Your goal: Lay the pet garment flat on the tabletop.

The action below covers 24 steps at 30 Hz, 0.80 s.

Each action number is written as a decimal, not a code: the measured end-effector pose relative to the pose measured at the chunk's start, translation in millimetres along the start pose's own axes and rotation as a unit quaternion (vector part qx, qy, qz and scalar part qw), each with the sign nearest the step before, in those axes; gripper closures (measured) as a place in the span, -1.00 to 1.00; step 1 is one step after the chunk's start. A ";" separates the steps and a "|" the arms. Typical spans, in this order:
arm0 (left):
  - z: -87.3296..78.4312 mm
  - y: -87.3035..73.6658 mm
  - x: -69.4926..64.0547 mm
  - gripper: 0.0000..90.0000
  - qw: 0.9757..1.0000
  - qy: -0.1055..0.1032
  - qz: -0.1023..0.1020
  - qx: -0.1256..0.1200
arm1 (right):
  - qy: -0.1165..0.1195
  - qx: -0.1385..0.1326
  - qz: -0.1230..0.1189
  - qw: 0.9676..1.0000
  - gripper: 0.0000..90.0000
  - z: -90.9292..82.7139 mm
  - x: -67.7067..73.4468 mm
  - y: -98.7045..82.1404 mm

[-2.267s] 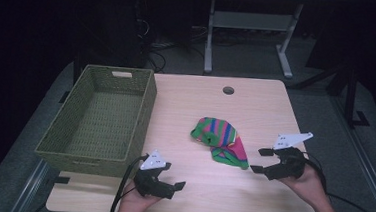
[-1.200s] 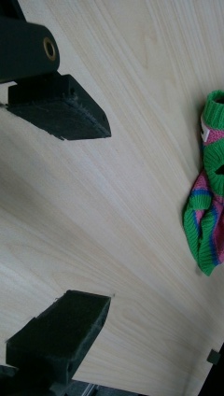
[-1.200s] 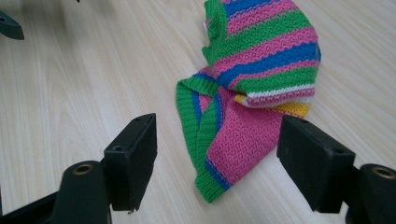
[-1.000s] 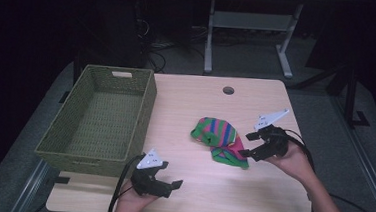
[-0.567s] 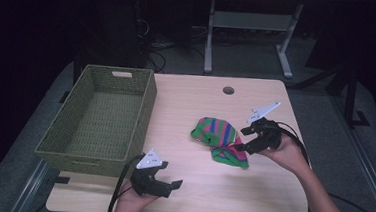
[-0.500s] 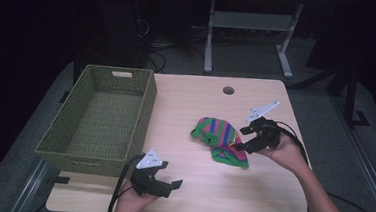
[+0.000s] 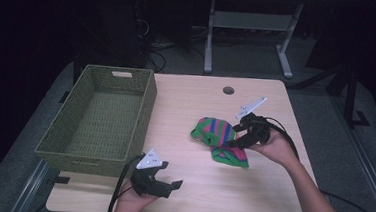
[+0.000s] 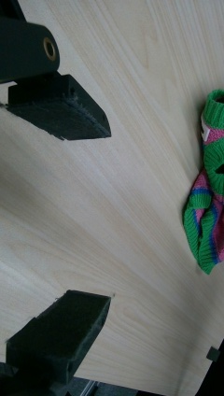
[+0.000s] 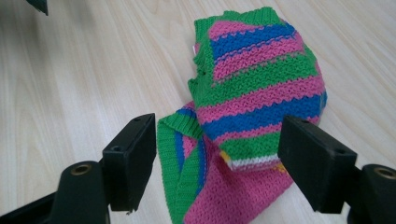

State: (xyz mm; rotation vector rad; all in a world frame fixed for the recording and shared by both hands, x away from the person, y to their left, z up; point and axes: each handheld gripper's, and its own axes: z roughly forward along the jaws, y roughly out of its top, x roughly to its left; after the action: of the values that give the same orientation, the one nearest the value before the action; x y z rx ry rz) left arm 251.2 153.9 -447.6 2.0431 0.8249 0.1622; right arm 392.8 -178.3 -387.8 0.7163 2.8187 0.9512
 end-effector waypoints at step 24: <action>-2.1 0.2 2.3 -0.65 1.000 0.003 0.001 -0.005 | -0.010 0.053 -0.005 0.999 -0.44 39.4 -9.5 12.9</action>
State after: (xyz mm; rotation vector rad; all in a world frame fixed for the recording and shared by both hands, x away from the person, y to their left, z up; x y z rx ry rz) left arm 252.3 156.7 -446.6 2.0356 0.8245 0.1737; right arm 415.1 -151.9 -412.5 0.7191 2.8706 0.7942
